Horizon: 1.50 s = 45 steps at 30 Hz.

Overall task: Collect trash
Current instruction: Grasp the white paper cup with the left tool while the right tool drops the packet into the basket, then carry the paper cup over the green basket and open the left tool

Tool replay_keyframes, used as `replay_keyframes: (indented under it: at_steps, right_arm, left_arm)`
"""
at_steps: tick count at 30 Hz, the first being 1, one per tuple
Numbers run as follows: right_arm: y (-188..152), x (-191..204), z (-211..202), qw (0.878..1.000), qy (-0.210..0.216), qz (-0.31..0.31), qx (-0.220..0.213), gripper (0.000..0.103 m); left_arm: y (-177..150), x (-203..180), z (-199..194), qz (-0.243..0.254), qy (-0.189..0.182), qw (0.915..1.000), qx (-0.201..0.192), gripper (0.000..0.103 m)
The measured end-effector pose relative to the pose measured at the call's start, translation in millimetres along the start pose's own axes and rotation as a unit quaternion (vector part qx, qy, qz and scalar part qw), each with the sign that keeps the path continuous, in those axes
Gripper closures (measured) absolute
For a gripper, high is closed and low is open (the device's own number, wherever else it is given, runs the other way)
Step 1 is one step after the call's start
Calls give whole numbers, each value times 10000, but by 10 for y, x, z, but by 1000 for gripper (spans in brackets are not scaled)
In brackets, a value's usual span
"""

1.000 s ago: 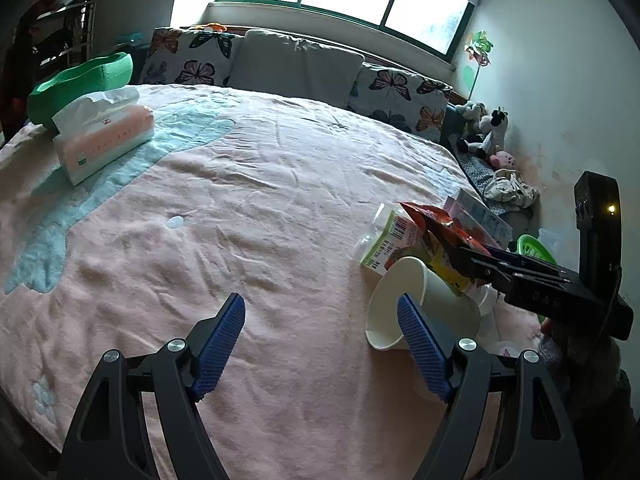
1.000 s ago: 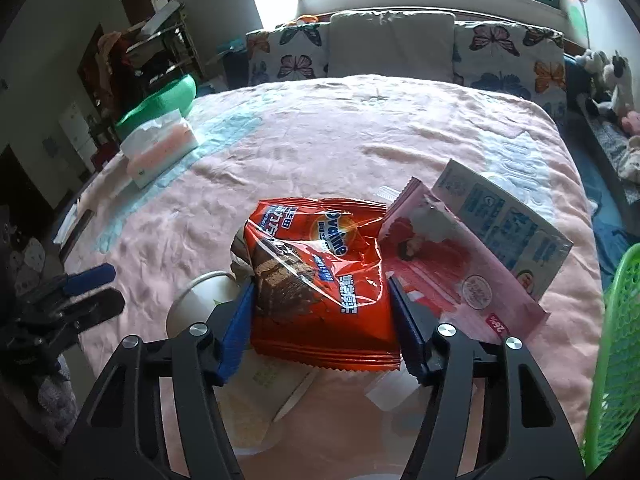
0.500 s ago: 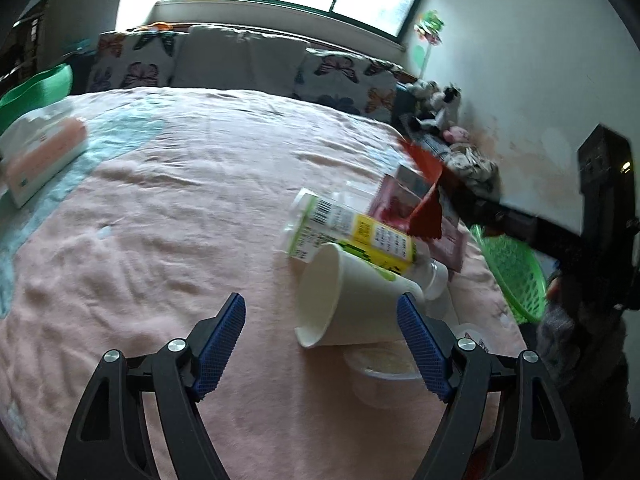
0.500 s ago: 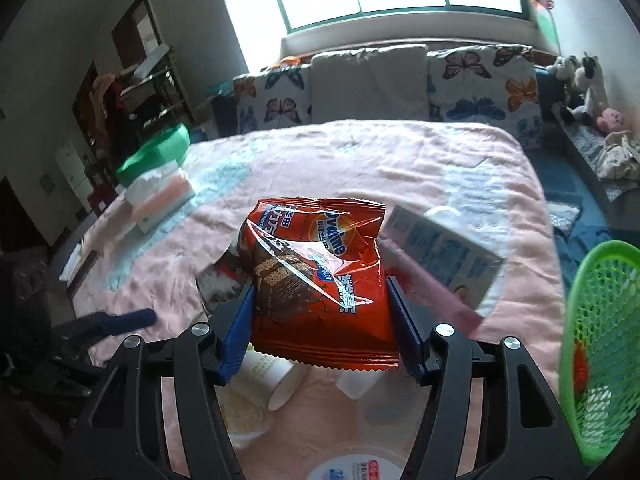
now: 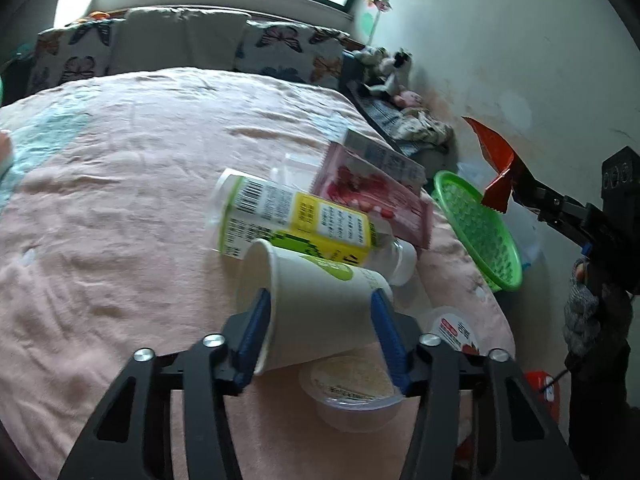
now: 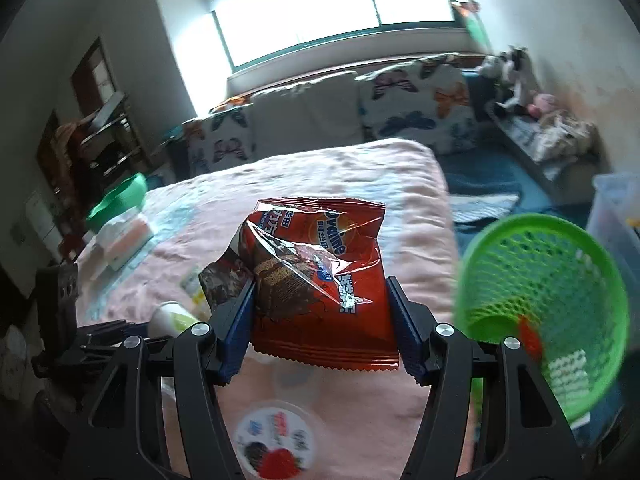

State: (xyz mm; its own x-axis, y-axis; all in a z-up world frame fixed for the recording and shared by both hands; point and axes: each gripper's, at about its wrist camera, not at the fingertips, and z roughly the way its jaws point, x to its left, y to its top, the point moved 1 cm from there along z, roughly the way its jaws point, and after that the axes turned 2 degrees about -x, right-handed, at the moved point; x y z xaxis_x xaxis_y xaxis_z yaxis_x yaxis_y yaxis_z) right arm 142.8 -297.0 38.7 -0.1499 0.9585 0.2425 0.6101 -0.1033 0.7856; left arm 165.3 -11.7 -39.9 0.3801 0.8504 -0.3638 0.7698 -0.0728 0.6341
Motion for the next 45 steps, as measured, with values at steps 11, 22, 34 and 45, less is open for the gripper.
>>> replay_keyframes:
  at_steps: [11, 22, 34, 45]
  right_arm:
    - [-281, -553, -193, 9969, -536, 578, 58, 41]
    - [-402, -1191, -253, 9883, -1132, 1009, 143, 41]
    - [-612, -1773, 24, 9804, -1400, 1272, 557, 28]
    - [-683, -1856, -349, 9829, -1256, 1326, 250, 23]
  left_arm:
    - [-29, -171, -179, 180, -227, 9994, -181, 99]
    - [100, -634, -581, 675, -248, 9955, -615, 99]
    - [578, -1444, -184, 1289, -609, 9882, -564, 99]
    - [840, -2160, 628, 1596, -793, 9840, 20, 99]
